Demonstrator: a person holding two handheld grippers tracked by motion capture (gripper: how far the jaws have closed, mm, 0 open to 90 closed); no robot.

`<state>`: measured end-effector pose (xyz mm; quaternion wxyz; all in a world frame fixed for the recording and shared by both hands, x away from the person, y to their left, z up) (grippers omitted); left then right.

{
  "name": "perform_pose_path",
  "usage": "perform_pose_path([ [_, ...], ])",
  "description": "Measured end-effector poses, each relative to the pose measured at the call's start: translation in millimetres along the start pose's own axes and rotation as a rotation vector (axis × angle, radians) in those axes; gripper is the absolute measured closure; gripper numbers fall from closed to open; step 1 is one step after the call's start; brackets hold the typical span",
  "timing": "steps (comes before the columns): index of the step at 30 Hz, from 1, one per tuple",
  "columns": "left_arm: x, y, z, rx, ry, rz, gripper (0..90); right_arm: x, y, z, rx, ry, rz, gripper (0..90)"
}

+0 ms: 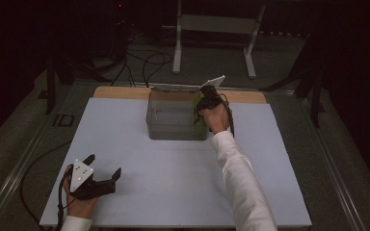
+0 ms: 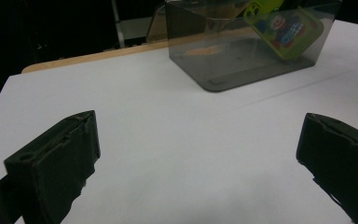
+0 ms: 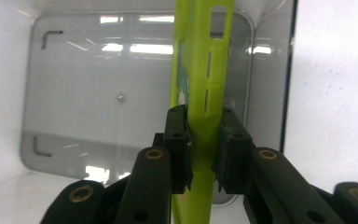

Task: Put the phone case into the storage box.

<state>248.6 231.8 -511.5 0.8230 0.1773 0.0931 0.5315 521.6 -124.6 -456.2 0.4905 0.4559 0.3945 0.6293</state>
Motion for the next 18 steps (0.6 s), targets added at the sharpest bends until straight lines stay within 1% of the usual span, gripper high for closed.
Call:
perform_pose_path([
  [1, 0.0, 0.0, 0.0, 0.0, 0.0, 0.0, 0.0, 0.0, 0.0, 0.0, 0.0, 0.0, 0.0, 76.3],
  [3, -0.1, -0.1, 0.0, 0.0, -0.001, 0.0, 0.0, -0.4, -2.4, 0.4, -0.004, -0.002, -0.015, 75.5],
  [6, -0.1, -0.1, -0.1, 0.001, -0.001, 0.0, 0.0, 1.2, -5.4, 0.4, -0.008, 0.01, -0.036, 74.8],
  [9, 0.1, -0.3, -0.2, 0.002, 0.0, 0.0, 0.0, 1.3, -6.3, 0.4, -0.009, 0.018, -0.042, 74.7],
  [10, 0.1, -0.3, -0.3, 0.002, 0.001, 0.0, 0.0, 2.5, -9.7, 0.8, -0.004, 0.024, -0.047, 75.1],
  [12, 0.3, -0.3, -0.4, 0.001, 0.003, 0.001, 0.0, 3.9, -10.8, 1.4, -0.004, 0.02, -0.052, 75.4],
  [15, 0.5, -0.2, -0.5, 0.001, 0.003, 0.001, 0.0, 4.3, -11.3, 1.9, 0.0, 0.029, -0.057, 75.4],
  [18, 0.6, -0.4, -0.6, 0.002, 0.004, 0.001, 0.0, 5.9, -12.1, 2.5, -0.004, 0.027, -0.074, 75.9],
])
Point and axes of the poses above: each handheld gripper's, and its own axes: y roughly backward along the jaws, z roughly out of its top, x roughly to its left, the point moved 2 cm from there along -y, roughly forward along the jaws, and after that the axes turned 3 degrees about x, right-handed, at the moved point
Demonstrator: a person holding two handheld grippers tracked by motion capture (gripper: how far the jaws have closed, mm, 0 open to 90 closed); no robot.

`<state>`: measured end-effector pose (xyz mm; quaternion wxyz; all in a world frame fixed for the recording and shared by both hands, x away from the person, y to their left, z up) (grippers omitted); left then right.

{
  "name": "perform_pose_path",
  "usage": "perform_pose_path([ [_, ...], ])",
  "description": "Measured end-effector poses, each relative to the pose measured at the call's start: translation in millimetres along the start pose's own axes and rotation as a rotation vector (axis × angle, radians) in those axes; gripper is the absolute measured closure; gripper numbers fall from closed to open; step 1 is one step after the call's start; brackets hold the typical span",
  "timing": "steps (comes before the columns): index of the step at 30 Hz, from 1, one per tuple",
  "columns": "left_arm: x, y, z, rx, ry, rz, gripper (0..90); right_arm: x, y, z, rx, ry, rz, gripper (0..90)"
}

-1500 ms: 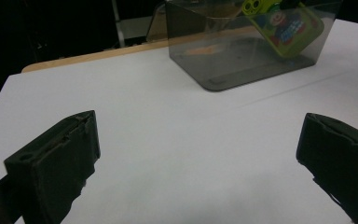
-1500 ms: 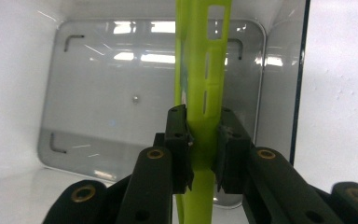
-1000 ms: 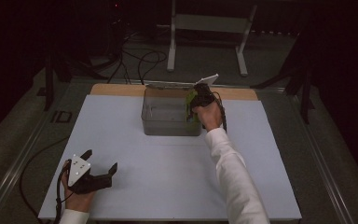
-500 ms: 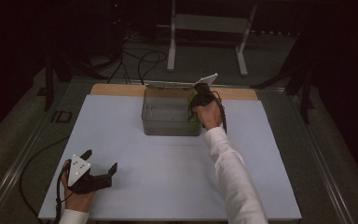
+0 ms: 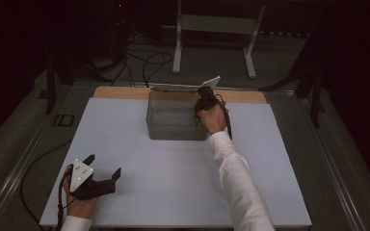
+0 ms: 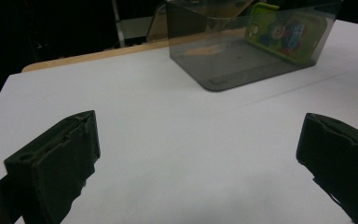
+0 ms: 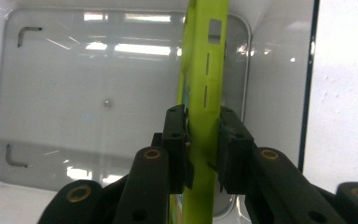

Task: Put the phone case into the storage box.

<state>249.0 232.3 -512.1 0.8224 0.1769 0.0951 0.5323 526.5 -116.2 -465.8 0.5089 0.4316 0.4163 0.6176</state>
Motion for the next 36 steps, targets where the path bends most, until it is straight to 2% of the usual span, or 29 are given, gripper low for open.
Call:
perform_pose_path([
  [14, -0.2, -0.1, 0.0, 0.001, -0.003, -0.001, 0.0, 0.7, -0.4, -1.1, -0.037, -0.038, -0.024, 76.8],
  [19, -0.3, 0.1, 0.1, 0.002, -0.004, 0.0, 0.0, 1.6, -0.4, -2.0, -0.041, -0.038, -0.026, 76.2],
  [24, -0.2, 0.3, 0.2, 0.0, -0.003, 0.001, 0.0, 1.9, 0.1, -3.0, -0.04, -0.016, -0.043, 76.1],
  [32, -0.8, -0.1, 0.2, 0.003, -0.007, -0.001, 0.0, 1.2, 1.0, -4.9, -0.051, -0.016, -0.055, 76.1],
  [36, -0.6, 0.1, 0.3, 0.002, -0.006, 0.0, 0.0, 2.0, 1.7, -5.2, -0.062, -0.005, -0.059, 72.6],
])
Point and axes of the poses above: each handheld gripper's, and its own axes: y roughly backward along the jaws, z roughly out of its top, x roughly to its left, the point moved 2 cm from there along -y, roughly forward along the jaws, and after that the axes turned 3 degrees about x, right-handed, at the moved point
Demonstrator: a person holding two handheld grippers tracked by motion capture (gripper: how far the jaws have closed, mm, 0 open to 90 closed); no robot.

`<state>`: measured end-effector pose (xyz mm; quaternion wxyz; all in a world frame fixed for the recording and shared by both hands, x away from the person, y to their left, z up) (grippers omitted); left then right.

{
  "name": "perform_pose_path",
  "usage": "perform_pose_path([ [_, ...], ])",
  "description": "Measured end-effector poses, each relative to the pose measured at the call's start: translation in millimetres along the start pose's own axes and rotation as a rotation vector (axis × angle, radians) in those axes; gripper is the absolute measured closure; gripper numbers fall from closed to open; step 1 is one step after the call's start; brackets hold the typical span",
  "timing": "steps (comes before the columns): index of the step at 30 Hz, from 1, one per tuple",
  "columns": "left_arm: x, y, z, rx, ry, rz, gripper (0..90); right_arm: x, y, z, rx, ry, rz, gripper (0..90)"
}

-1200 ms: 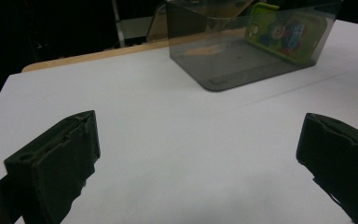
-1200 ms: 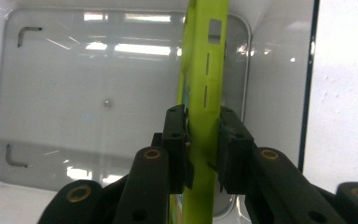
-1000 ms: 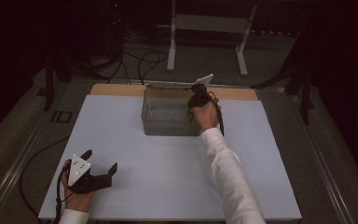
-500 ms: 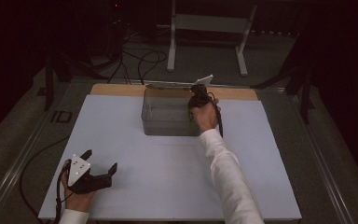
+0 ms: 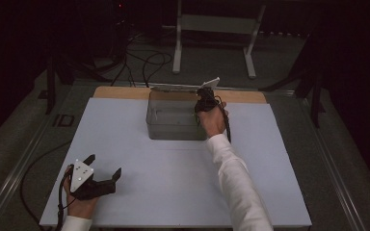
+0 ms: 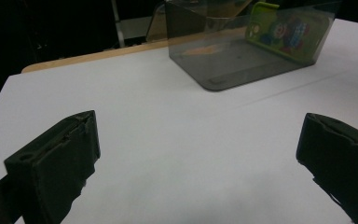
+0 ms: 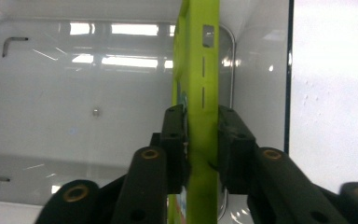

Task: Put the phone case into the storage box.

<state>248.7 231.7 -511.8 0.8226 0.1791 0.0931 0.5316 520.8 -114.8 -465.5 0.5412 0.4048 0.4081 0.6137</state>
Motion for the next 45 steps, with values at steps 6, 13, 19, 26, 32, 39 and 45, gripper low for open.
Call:
perform_pose_path([
  [6, -0.3, 0.1, 0.0, 0.0, -0.002, -0.001, 0.0, 1.4, 6.0, -0.9, -0.023, 0.052, -0.029, 68.9],
  [13, -0.9, -0.6, -0.1, 0.001, -0.003, -0.001, 0.0, 1.7, 17.8, -4.2, -0.04, 0.122, 0.003, 61.5],
  [19, -1.1, -0.5, -0.1, 0.001, -0.004, -0.001, 0.0, 5.6, 27.1, -7.4, -0.093, 0.185, -0.014, 53.3],
  [26, -1.1, -0.7, -0.1, 0.002, -0.005, 0.0, 0.0, 2.0, 36.9, -10.1, -0.152, 0.232, 0.013, 37.3],
  [32, -1.2, -1.0, -0.2, 0.002, -0.004, 0.0, 0.0, -3.3, 42.1, -14.3, -0.187, 0.269, 0.06, 24.3],
  [39, -1.3, -1.3, -0.3, 0.002, -0.003, 0.001, 0.0, -9.7, 47.9, -22.1, -0.24, 0.294, 0.071, 14.2],
  [45, -1.9, -1.7, -0.4, 0.002, -0.003, 0.001, 0.0, -16.3, 57.7, -32.2, -0.329, 0.309, 0.092, 13.0],
])
Point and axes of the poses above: each handheld gripper's, and its own axes: y roughly backward along the jaws, z roughly out of its top, x roughly to its left, the point moved 2 cm from there along -y, roughly forward along the jaws, and after that the axes turned 3 degrees about x, right-handed, at the moved point
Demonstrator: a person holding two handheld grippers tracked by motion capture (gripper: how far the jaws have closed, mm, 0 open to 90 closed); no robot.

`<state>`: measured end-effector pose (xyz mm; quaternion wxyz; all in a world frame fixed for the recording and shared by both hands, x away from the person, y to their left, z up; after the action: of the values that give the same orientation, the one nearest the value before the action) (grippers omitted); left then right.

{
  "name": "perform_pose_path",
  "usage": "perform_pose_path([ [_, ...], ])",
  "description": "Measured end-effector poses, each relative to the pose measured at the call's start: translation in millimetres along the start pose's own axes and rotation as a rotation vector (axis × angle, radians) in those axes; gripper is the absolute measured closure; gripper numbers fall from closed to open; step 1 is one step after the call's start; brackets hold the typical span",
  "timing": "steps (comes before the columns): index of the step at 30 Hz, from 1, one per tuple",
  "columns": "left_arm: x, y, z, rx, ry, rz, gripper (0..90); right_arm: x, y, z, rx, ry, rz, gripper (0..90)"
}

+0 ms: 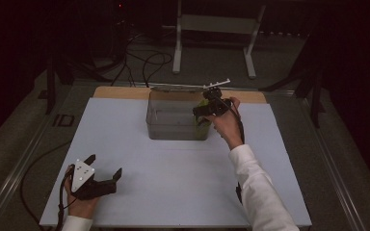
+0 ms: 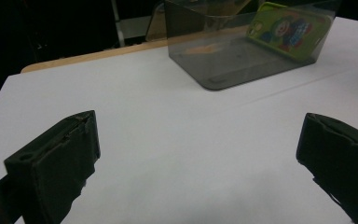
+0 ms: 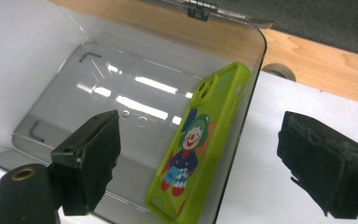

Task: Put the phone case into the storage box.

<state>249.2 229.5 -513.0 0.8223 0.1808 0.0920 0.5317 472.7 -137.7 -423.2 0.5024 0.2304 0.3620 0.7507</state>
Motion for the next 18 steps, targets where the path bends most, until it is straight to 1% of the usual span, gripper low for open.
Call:
perform_pose_path([
  [5, -0.1, -0.2, -0.1, -0.001, -0.001, 0.0, 0.0, -2.5, 8.2, -8.5, -0.049, 0.013, 0.006, 12.5],
  [9, -0.3, -0.3, -0.1, -0.001, -0.001, 0.001, 0.0, -5.5, 13.8, -17.1, -0.07, 0.003, 0.015, 12.2],
  [11, -0.4, -0.4, 0.0, -0.003, -0.002, 0.001, 0.0, -7.0, 16.0, -21.7, -0.08, 0.007, 0.015, 11.8],
  [15, -0.3, -0.3, 0.0, -0.005, -0.001, 0.002, 0.0, -9.9, 20.3, -31.4, -0.12, 0.01, 0.024, 11.2],
  [18, -0.3, -0.2, 0.0, -0.006, -0.002, 0.003, 0.0, -11.6, 23.4, -39.4, -0.14, 0.009, 0.024, 11.0],
])
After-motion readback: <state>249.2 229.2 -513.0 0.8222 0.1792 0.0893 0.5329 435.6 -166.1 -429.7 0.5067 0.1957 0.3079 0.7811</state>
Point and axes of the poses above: each handheld gripper's, and its own axes: y roughly backward along the jaws, z roughly out of its top, x roughly to its left, the point moved 2 cm from there along -y, roughly forward along the jaws, and after that the axes turned 3 degrees about x, right-handed, at the moved point
